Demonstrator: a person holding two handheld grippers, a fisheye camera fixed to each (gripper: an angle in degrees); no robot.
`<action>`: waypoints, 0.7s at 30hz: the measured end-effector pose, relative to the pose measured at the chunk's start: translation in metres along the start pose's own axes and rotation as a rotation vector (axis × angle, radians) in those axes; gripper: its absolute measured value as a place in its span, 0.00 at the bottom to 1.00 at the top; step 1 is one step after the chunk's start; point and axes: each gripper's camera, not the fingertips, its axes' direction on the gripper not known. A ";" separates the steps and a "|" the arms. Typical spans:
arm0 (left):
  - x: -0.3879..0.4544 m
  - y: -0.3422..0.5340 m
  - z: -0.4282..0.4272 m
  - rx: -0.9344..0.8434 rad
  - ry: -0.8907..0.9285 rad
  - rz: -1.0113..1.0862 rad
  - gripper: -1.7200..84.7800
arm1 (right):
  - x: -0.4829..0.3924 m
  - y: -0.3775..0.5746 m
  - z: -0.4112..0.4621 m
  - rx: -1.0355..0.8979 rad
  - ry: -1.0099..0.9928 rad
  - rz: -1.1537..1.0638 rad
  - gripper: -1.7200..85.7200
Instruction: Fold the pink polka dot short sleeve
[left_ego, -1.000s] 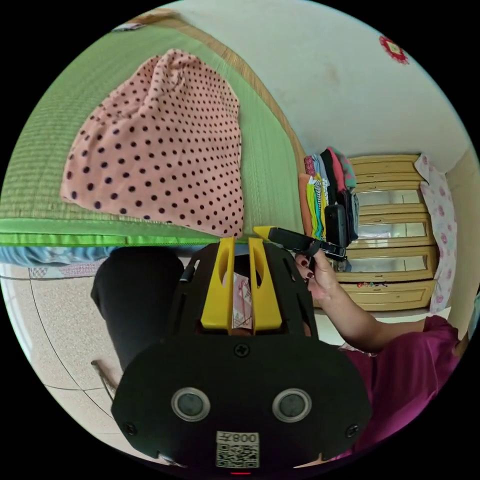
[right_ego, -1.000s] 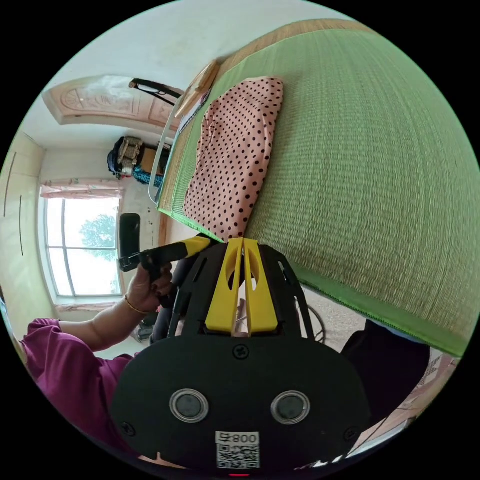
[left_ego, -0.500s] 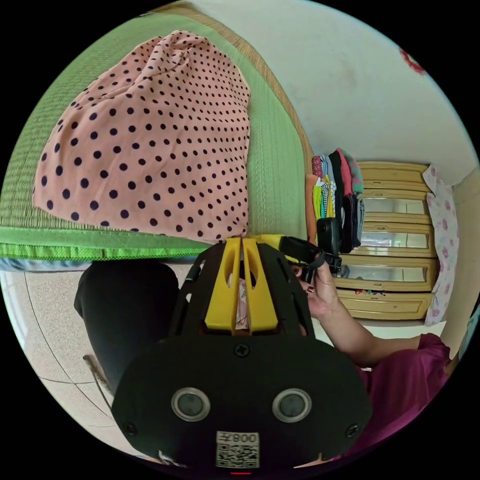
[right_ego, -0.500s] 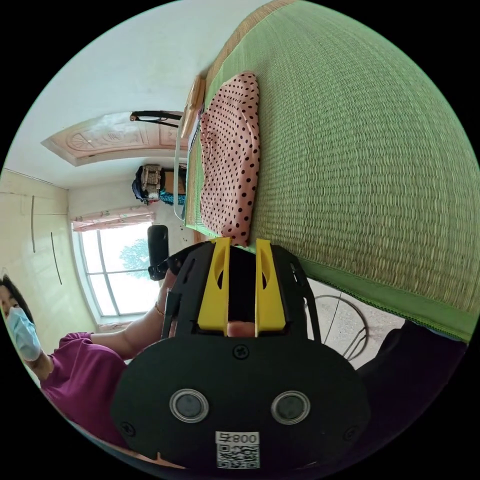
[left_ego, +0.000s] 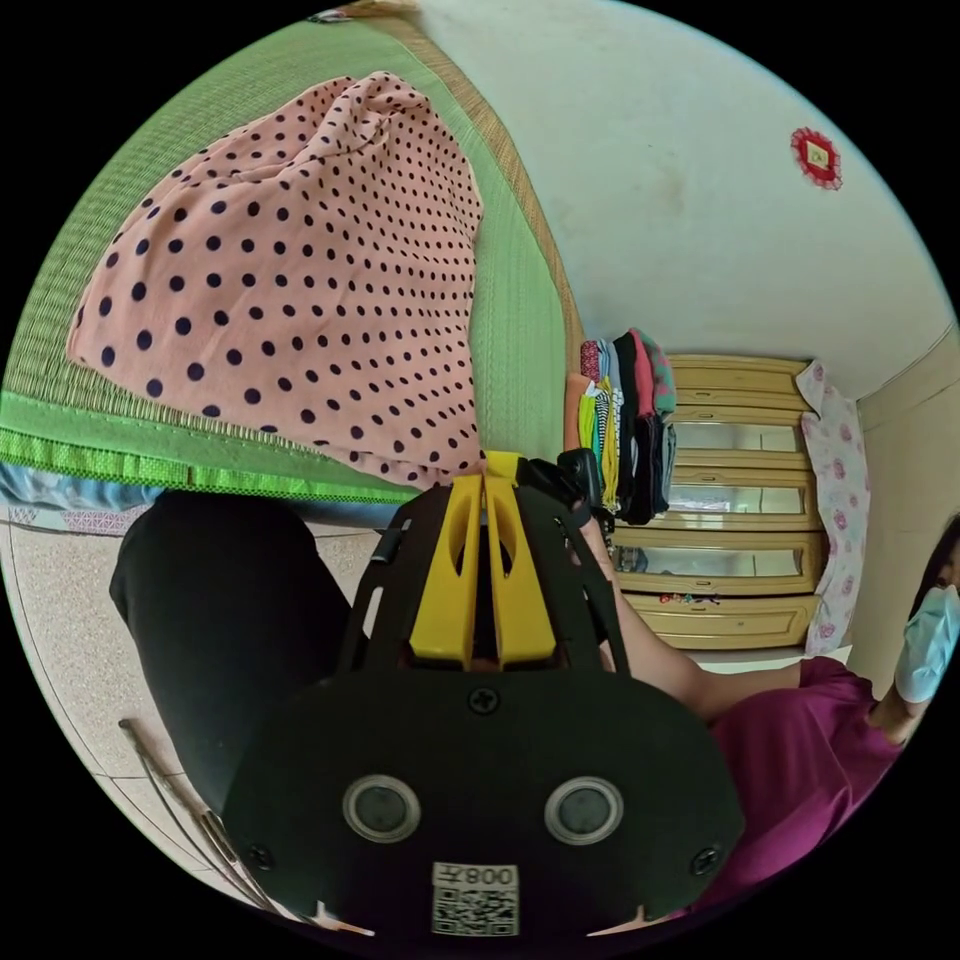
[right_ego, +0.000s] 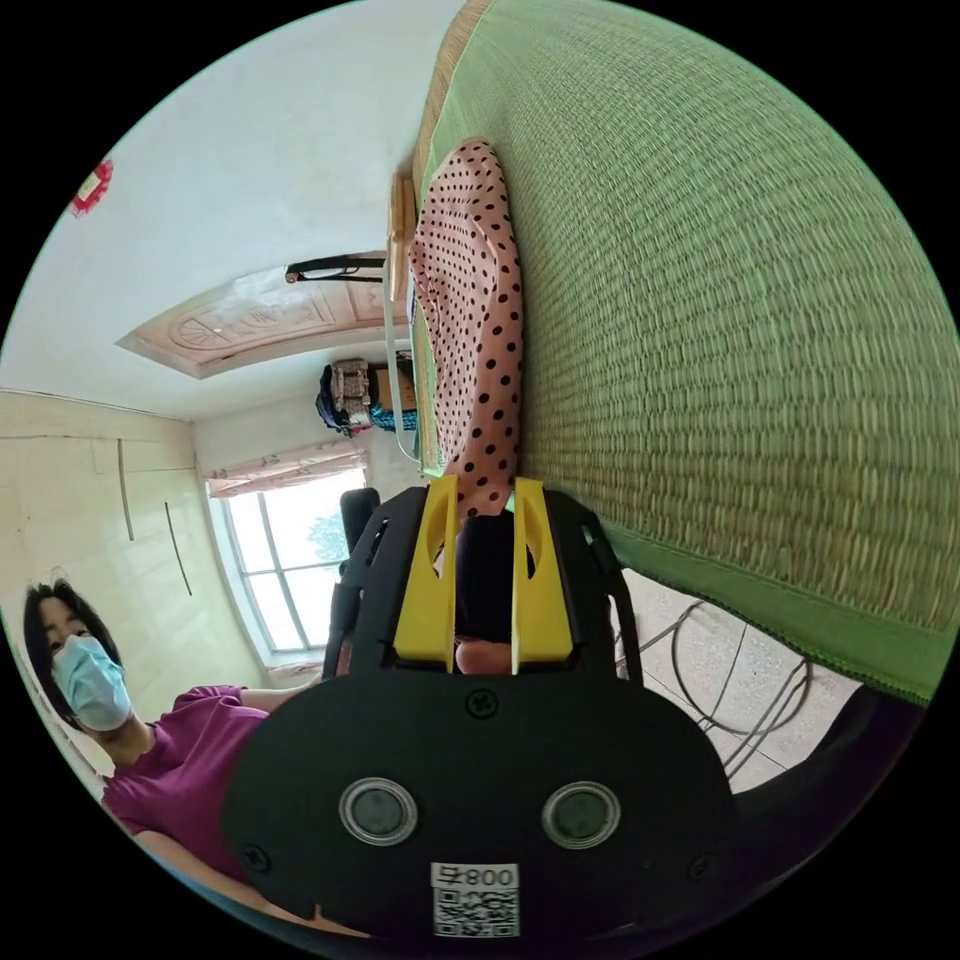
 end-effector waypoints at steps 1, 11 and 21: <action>-0.002 0.001 -0.001 -0.001 0.003 -0.001 0.02 | 0.003 0.000 0.002 0.001 -0.014 0.008 0.12; -0.019 0.016 -0.019 0.012 0.013 -0.008 0.03 | 0.020 0.009 0.008 0.014 -0.078 0.020 0.05; -0.076 0.057 -0.095 0.187 0.102 -0.134 0.08 | 0.000 0.014 0.000 0.037 -0.136 -0.027 0.03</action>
